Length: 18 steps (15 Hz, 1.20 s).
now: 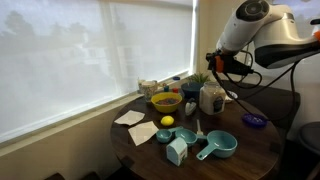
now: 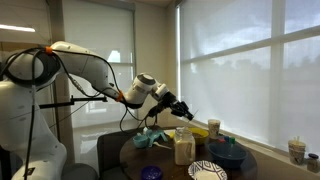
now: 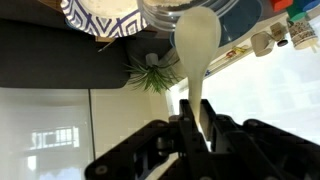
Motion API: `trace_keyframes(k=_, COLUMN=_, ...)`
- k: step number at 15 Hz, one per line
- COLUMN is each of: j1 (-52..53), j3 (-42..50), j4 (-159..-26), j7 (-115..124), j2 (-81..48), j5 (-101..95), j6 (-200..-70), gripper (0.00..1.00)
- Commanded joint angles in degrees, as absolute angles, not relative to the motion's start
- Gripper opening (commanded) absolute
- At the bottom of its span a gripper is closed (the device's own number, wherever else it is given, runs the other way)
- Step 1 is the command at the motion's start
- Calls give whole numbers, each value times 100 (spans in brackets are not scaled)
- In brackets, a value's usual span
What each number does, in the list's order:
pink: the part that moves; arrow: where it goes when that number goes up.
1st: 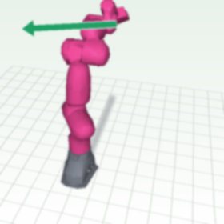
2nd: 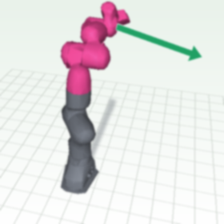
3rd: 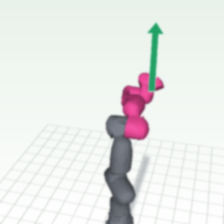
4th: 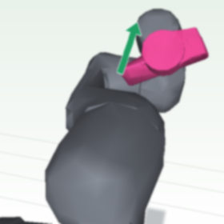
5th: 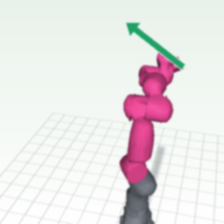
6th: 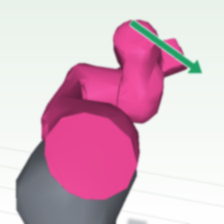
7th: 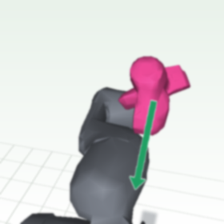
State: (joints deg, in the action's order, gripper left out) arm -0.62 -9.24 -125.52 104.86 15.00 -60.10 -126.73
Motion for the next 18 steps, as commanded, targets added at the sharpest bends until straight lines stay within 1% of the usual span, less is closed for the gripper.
trace_keyframes(k=1, j1=2, j3=-943, j4=-12436, j7=10900, j2=1164, j5=-6760, j6=-12549, gripper=3)
trace_keyframes(k=11, j1=430, j3=-936, j4=-12707, j7=11000, j2=781, j5=-7283, j6=-12556, gripper=3)
trace_keyframes(k=18, j1=559, j3=-856, j4=-12845, j7=10622, j2=784, j5=-7001, j6=-12497, gripper=3)
